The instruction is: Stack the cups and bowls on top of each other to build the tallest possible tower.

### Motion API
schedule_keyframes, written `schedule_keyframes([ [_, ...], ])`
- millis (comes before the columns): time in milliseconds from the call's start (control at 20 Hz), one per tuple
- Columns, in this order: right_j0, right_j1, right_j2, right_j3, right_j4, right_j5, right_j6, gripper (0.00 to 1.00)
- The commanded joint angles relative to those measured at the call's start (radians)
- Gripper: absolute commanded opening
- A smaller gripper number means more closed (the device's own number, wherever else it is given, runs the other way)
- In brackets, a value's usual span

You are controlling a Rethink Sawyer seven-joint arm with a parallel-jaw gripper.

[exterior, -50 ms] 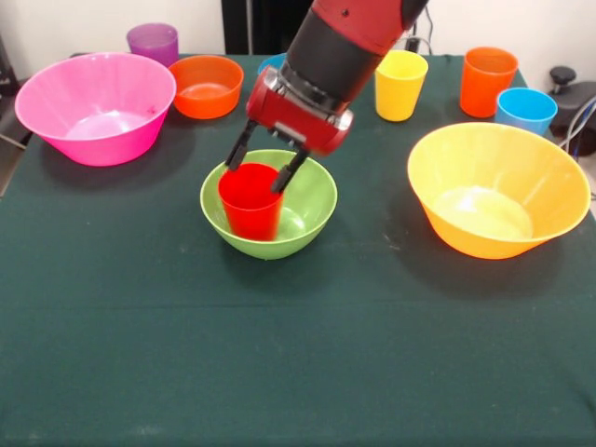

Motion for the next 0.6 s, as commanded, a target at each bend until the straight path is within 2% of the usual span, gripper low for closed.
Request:
schedule_keyframes([
  [50, -0.035, -0.254, 0.183, 0.147, 0.002, 0.27, -0.179, 1.0],
  [250, -0.045, -0.337, 0.197, 0.141, 0.009, 0.438, -0.205, 1.0],
  [500, -0.06, -0.377, 0.22, 0.123, -0.001, 0.533, -0.207, 1.0],
  [600, -0.076, -0.388, 0.245, 0.143, 0.008, 0.529, -0.198, 1.0],
])
